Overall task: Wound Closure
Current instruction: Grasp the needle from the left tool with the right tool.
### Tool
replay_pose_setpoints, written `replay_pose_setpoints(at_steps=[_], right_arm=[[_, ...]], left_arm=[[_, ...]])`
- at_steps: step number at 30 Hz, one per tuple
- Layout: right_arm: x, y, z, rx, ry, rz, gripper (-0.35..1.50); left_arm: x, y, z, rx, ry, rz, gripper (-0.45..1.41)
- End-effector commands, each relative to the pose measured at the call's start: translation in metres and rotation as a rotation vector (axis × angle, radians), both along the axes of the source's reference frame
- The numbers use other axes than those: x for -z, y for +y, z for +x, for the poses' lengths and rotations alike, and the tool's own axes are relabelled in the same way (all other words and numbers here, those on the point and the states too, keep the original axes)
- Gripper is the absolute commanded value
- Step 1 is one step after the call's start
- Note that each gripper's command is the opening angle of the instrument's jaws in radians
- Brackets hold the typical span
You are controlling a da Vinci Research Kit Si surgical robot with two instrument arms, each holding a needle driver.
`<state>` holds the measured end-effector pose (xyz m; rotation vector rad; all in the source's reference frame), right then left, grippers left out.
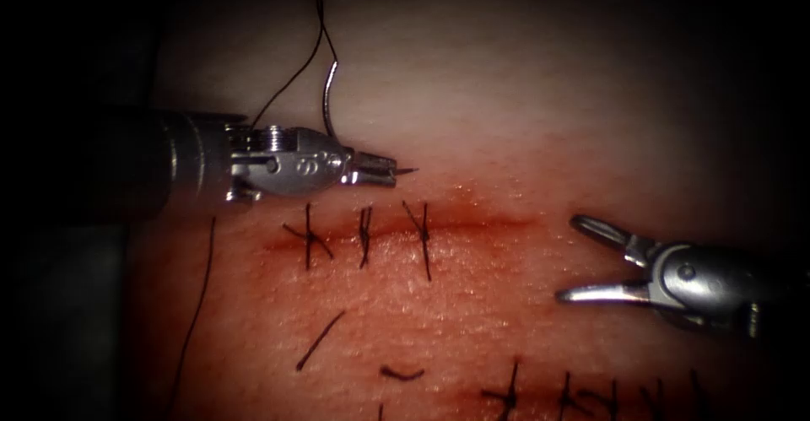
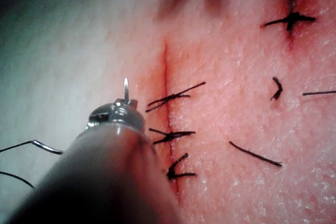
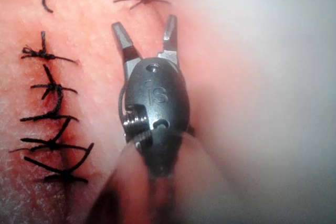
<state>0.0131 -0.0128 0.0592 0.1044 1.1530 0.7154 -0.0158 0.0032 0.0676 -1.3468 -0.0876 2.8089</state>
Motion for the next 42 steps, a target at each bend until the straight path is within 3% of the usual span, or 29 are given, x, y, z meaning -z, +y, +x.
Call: replay_pose_setpoints(at_steps=[1, 6, 12, 14, 17, 21, 27, 32, 42], right_arm=[[-0.0010, 0.0008, 0.0008, -0.011, 0.010, 0.028, 1.47], [-0.0012, 0.0021, 0.0012, -0.053, 0.080, 0.113, 1.45], [-0.0010, 0.0025, 0.0028, -0.134, 0.249, 0.309, 1.35], [-0.0010, 0.0026, 0.0037, -0.172, 0.319, 0.449, 1.32], [-0.0010, 0.0027, 0.0046, -0.227, 0.361, 0.569, 1.37], [-0.0009, 0.0030, 0.0059, -0.218, 0.371, 0.638, 1.35], [-0.0008, 0.0032, 0.0076, -0.188, 0.395, 0.744, 1.32], [-0.0008, 0.0034, 0.0101, -0.131, 0.494, 0.865, 1.32], [-0.0005, 0.0034, 0.0136, -0.112, 0.621, 0.931, 1.35]], left_arm=[[0.0008, -0.0003, -0.0009, -0.034, -0.073, -0.044, -0.45], [0.0038, -0.0013, -0.0020, -0.095, -0.323, -0.125, -0.45], [0.0057, -0.0023, -0.0022, -0.154, -0.464, -0.199, -0.45], [0.0061, -0.0029, -0.0019, -0.179, -0.512, -0.246, -0.45], [0.0060, -0.0037, -0.0015, -0.229, -0.575, -0.297, -0.45], [0.0062, -0.0042, -0.0003, -0.255, -0.706, -0.348, -0.45], [0.0067, -0.0045, 0.0007, -0.290, -0.783, -0.394, -0.45], [0.0070, -0.0053, 0.0009, -0.306, -0.833, -0.418, -0.45], [0.0070, -0.0059, 0.0025, -0.294, -0.883, -0.432, -0.45]])
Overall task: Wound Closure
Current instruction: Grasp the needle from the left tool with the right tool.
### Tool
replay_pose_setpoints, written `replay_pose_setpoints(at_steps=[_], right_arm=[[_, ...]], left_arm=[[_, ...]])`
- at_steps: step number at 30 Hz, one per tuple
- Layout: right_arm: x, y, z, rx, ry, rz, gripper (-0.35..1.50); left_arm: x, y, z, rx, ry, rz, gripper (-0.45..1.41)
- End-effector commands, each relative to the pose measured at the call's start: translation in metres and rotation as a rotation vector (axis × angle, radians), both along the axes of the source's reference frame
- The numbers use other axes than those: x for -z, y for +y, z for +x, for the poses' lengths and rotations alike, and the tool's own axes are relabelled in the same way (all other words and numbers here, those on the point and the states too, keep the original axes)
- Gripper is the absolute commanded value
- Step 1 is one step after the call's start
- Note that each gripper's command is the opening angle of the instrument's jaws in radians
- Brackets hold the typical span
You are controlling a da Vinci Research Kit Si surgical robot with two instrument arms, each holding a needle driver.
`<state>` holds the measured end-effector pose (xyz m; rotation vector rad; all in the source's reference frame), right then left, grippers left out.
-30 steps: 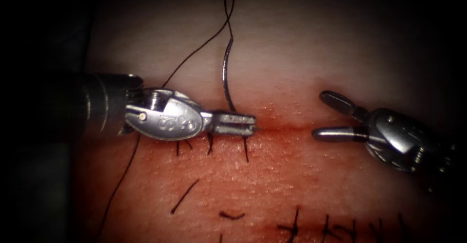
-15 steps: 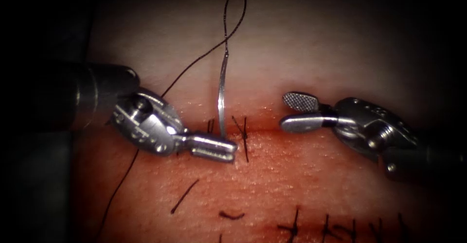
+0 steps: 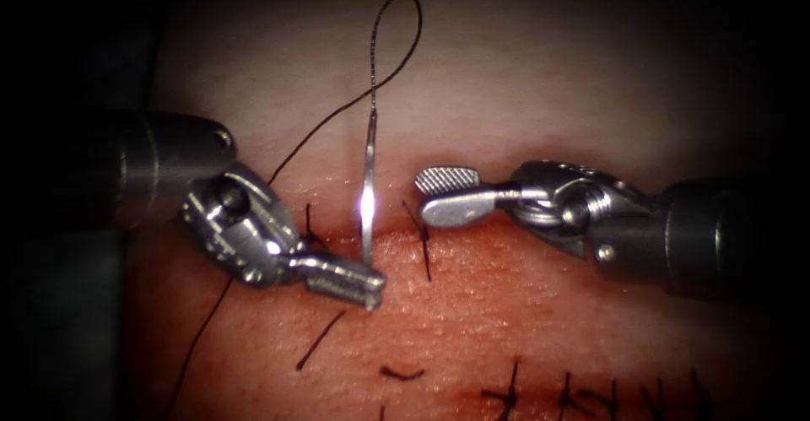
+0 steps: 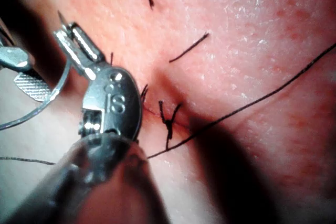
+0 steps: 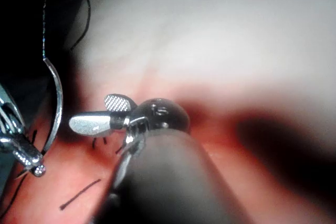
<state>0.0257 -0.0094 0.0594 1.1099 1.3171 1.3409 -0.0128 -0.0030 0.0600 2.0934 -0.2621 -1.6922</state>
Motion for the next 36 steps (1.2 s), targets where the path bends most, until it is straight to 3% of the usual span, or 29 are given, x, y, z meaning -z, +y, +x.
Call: replay_pose_setpoints(at_steps=[1, 16, 36], right_arm=[[-0.0002, 0.0000, 0.0014, 0.003, 0.014, 0.002, 1.35], [-0.0003, 0.0004, 0.0047, -0.028, 0.020, 0.004, 1.22], [0.0000, 0.0008, 0.0064, -0.035, 0.031, 0.023, 1.11]], left_arm=[[-0.0005, 0.0002, -0.0004, 0.002, -0.004, -0.002, -0.45], [-0.0002, -0.0002, -0.0005, 0.007, -0.003, -0.011, -0.45], [-0.0002, -0.0006, -0.0011, 0.015, 0.007, -0.016, -0.45]])
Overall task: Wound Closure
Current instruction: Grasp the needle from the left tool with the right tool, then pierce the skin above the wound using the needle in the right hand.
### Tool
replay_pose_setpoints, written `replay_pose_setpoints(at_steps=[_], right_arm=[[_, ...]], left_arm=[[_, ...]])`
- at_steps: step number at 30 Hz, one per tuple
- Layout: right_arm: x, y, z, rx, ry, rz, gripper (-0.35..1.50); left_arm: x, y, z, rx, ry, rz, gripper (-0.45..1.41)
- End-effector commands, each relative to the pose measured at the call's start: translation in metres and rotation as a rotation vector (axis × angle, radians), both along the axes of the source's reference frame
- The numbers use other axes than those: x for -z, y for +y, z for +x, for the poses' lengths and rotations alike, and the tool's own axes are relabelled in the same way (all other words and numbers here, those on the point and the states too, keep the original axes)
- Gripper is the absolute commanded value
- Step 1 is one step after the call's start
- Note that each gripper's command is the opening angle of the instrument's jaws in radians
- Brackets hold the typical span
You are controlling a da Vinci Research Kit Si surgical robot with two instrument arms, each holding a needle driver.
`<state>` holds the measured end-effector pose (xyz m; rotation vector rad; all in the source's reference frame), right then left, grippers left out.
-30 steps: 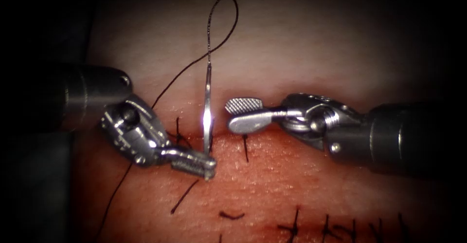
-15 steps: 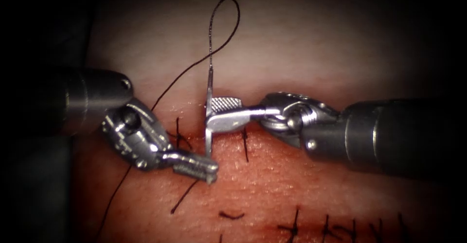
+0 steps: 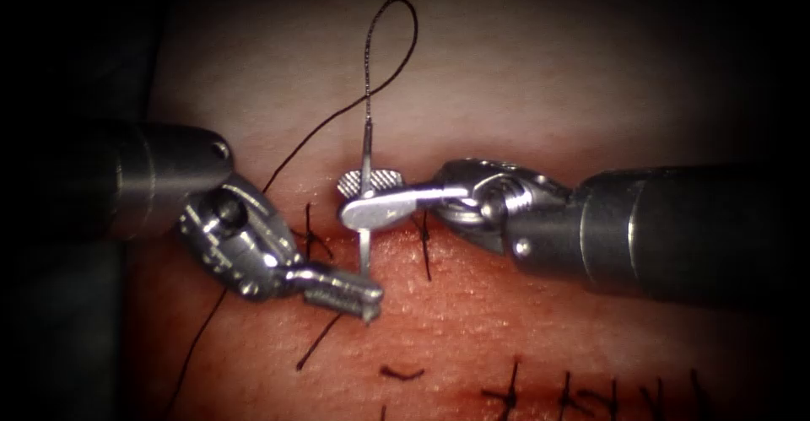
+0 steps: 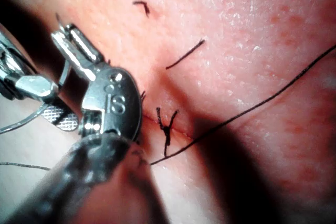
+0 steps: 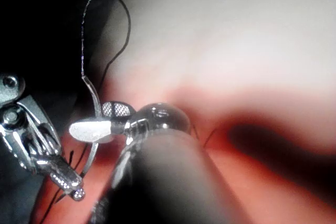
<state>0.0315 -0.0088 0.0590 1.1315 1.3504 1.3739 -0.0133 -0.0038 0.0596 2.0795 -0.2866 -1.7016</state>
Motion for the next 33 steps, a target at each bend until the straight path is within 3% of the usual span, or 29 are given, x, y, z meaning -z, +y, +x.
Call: replay_pose_setpoints(at_steps=[1, 6, 7, 8, 9, 10, 13, 20, 22, 24, 28, 30, 33], right_arm=[[-0.0003, 0.0002, 0.0008, -0.001, 0.002, -0.001, 1.06], [-0.0004, 0.0003, 0.0011, -0.004, 0.000, 0.000, 1.00], [-0.0004, 0.0003, 0.0011, -0.005, 0.004, -0.001, 0.88], [-0.0004, 0.0003, 0.0011, -0.007, -0.005, 0.001, 0.71], [-0.0004, 0.0003, 0.0011, -0.010, -0.020, 0.004, 0.32], [-0.0005, 0.0003, 0.0010, -0.016, -0.051, 0.016, -0.35], [-0.0012, 0.0010, 0.0007, -0.048, -0.097, 0.057, -0.35], [-0.0013, 0.0015, 0.0001, -0.079, -0.092, 0.065, -0.35], [-0.0011, 0.0016, -0.0002, -0.079, -0.089, 0.067, -0.35], [-0.0010, 0.0017, -0.0006, -0.080, -0.084, 0.068, -0.35], [-0.0013, 0.0023, -0.0027, -0.094, -0.078, 0.012, -0.35], [-0.0015, 0.0025, -0.0037, -0.095, -0.086, -0.045, -0.35], [-0.0025, 0.0033, -0.0062, -0.124, -0.130, -0.142, -0.35]], left_arm=[[-0.0006, 0.0002, -0.0006, 0.000, -0.001, -0.002, -0.45], [-0.0006, 0.0002, -0.0006, 0.002, 0.002, -0.003, -0.45], [-0.0006, 0.0002, -0.0006, 0.002, 0.002, -0.003, -0.45], [-0.0006, 0.0002, -0.0006, 0.002, 0.002, -0.003, -0.45], [-0.0006, 0.0002, -0.0006, 0.002, 0.002, -0.003, -0.45], [-0.0006, 0.0002, -0.0006, 0.002, 0.002, -0.003, -0.45], [-0.0005, 0.0000, -0.0007, 0.002, 0.002, -0.004, -0.45], [-0.0005, -0.0002, -0.0007, -0.004, 0.008, 0.017, -0.45], [-0.0005, -0.0001, -0.0007, -0.019, 0.026, 0.116, 0.37], [-0.0004, 0.0002, -0.0006, -0.041, 0.049, 0.257, 0.79], [-0.0003, 0.0008, -0.0005, -0.036, 0.070, 0.308, 0.96], [-0.0003, 0.0010, -0.0004, -0.007, 0.092, 0.346, 1.13], [-0.0004, 0.0011, -0.0006, 0.027, 0.125, 0.381, 1.16]])
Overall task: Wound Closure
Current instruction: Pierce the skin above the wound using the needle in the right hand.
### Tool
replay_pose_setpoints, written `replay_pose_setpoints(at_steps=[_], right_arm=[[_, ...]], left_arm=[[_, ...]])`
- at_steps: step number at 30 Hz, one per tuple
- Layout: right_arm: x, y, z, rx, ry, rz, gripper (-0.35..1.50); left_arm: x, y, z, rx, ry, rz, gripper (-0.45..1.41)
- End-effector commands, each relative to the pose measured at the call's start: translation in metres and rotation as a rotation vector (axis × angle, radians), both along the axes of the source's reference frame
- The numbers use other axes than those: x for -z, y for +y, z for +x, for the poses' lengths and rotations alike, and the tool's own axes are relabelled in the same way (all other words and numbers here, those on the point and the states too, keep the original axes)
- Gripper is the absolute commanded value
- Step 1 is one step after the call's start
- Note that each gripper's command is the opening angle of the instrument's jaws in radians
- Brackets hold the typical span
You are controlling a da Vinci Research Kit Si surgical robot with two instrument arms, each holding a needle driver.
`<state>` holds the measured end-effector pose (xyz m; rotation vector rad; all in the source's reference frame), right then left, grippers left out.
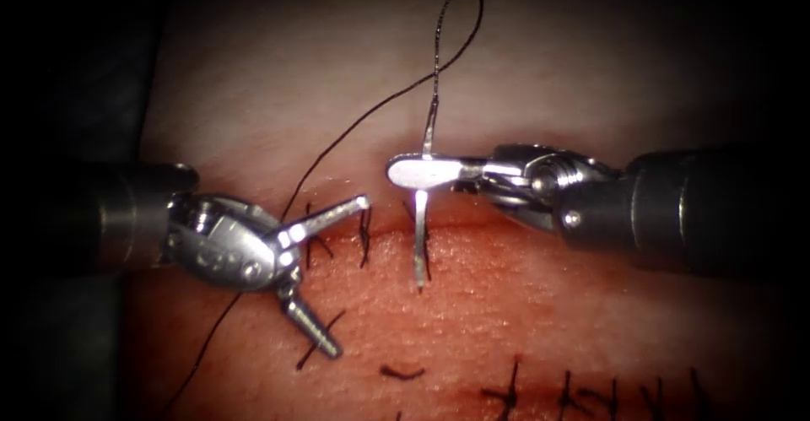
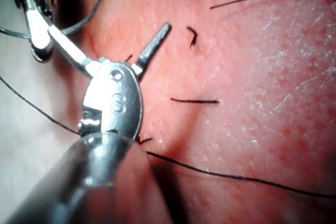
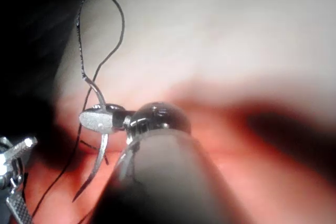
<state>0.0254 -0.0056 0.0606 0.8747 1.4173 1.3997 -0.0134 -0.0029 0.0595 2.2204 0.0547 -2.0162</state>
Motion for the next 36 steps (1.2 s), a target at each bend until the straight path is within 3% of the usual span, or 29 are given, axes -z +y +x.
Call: replay_pose_setpoints(at_steps=[1, 2, 3, 6, 11, 17, 30, 36], right_arm=[[-0.0011, 0.0003, -0.0007, 0.000, -0.017, -0.040, -0.35], [-0.0013, 0.0004, -0.0011, 0.000, -0.026, -0.069, -0.35], [-0.0019, 0.0007, -0.0025, 0.023, -0.096, -0.293, -0.35], [-0.0023, 0.0010, -0.0037, 0.042, -0.137, -0.421, -0.35], [-0.0028, 0.0014, -0.0051, 0.067, -0.188, -0.577, -0.35], [-0.0044, 0.0027, -0.0060, 0.052, -0.258, -0.720, -0.35], [-0.0064, 0.0045, -0.0053, 0.038, -0.368, -1.020, -0.35], [-0.0064, 0.0045, -0.0050, 0.045, -0.394, -1.113, -0.35]], left_arm=[[-0.0006, 0.0001, -0.0007, 0.009, 0.017, 0.013, 1.15], [-0.0007, 0.0001, -0.0008, 0.018, 0.026, 0.012, 1.08], [-0.0011, 0.0000, -0.0015, 0.034, 0.097, 0.006, 0.83], [-0.0015, 0.0003, -0.0027, 0.077, 0.158, 0.010, 0.59], [-0.0027, 0.0004, -0.0055, 0.149, 0.293, 0.020, 0.37], [-0.0055, -0.0005, -0.0087, 0.218, 0.438, 0.069, -0.18], [-0.0108, -0.0022, -0.0103, 0.272, 0.694, 0.122, -0.15], [-0.0130, -0.0023, -0.0104, 0.283, 0.736, 0.137, -0.18]])
